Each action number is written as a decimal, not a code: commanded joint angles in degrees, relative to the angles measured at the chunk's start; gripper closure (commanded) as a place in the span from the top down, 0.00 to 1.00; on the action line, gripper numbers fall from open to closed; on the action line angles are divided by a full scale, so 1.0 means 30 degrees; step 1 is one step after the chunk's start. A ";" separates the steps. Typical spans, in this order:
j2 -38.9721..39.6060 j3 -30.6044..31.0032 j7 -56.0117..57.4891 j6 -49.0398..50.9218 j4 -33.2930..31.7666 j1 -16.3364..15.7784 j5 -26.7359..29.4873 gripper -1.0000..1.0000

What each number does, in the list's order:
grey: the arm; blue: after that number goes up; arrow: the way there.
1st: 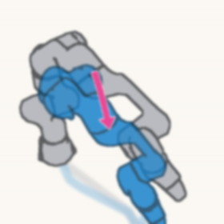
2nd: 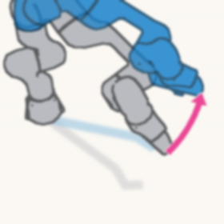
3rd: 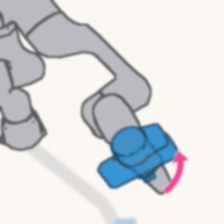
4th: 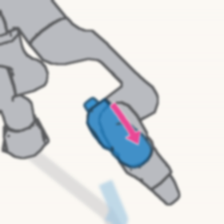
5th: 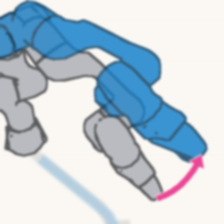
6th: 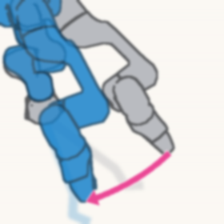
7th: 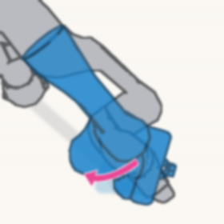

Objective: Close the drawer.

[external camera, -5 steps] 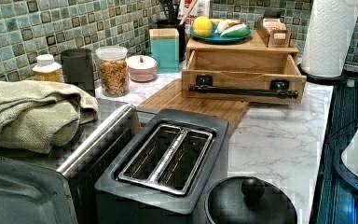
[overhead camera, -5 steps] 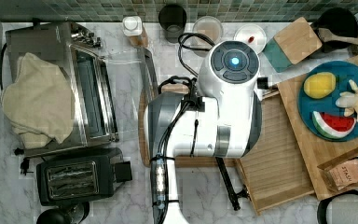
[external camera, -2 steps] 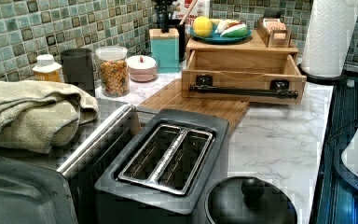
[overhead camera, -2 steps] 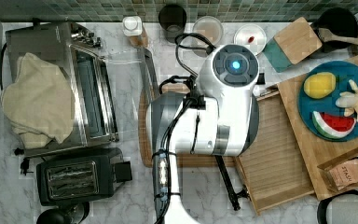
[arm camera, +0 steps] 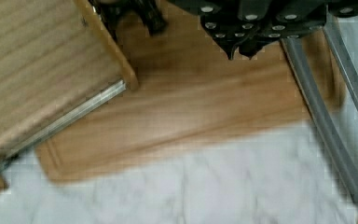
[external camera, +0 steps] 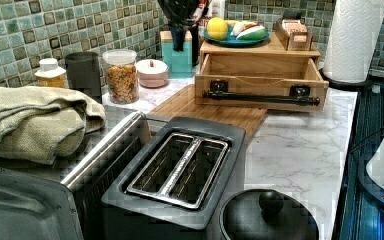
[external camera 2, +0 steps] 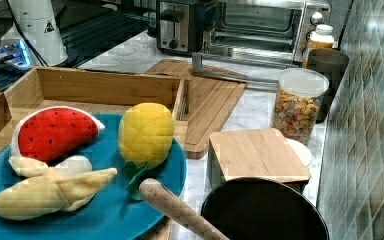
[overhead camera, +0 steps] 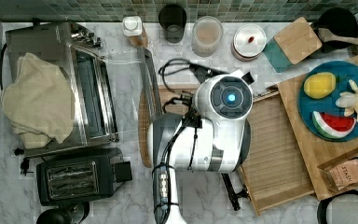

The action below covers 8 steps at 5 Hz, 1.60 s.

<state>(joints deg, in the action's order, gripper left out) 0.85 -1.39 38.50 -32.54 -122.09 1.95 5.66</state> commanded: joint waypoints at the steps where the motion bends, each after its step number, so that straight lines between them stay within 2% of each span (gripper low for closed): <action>1: -0.1047 0.0185 0.6465 -0.1115 -0.2858 -0.0400 0.0838 0.00; 2: -0.1596 0.0209 0.8371 -0.2495 -0.4472 -0.0310 0.0722 0.00; 4: -0.3043 0.0525 0.7814 -0.2330 -0.6142 -0.0519 -0.0857 0.00; 5: -0.3164 0.1593 0.8601 -0.4379 -0.7628 0.0685 -0.1078 0.00; 6: -0.2727 0.0604 0.9112 -0.5097 -0.8143 0.0302 -0.1847 0.00; 7: -0.2089 0.0108 1.0970 -0.5503 -0.8332 0.0623 -0.1394 0.00; 8: -0.1751 -0.0027 1.0529 -0.5372 -0.8468 0.0914 -0.1987 0.00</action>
<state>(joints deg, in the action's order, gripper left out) -6.63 -0.25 68.49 -50.75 -145.59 3.12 1.05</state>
